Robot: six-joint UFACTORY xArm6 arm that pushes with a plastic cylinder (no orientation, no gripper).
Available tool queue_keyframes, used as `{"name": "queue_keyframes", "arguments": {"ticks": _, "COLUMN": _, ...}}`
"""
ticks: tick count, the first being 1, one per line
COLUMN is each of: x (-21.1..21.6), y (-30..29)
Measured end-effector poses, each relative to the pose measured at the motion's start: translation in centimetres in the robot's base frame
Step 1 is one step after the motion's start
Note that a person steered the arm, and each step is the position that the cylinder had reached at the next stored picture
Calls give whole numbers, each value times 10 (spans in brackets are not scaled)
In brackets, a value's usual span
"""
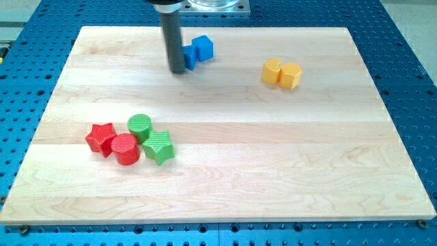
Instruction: Separate the red blocks and green blocks
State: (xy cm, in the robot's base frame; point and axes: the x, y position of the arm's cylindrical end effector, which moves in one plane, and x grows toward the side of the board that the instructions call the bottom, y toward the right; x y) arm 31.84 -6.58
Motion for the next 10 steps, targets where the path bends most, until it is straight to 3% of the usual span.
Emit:
{"name": "queue_keyframes", "arguments": {"ticks": 1, "x": 52, "y": -60}}
{"name": "queue_keyframes", "arguments": {"ticks": 2, "x": 140, "y": -54}}
{"name": "queue_keyframes", "arguments": {"ticks": 4, "x": 183, "y": -185}}
{"name": "queue_keyframes", "arguments": {"ticks": 5, "x": 190, "y": -184}}
{"name": "queue_keyframes", "arguments": {"ticks": 6, "x": 273, "y": -206}}
{"name": "queue_keyframes", "arguments": {"ticks": 7, "x": 300, "y": -154}}
{"name": "queue_keyframes", "arguments": {"ticks": 8, "x": 299, "y": -106}}
{"name": "queue_keyframes", "arguments": {"ticks": 10, "x": 281, "y": -113}}
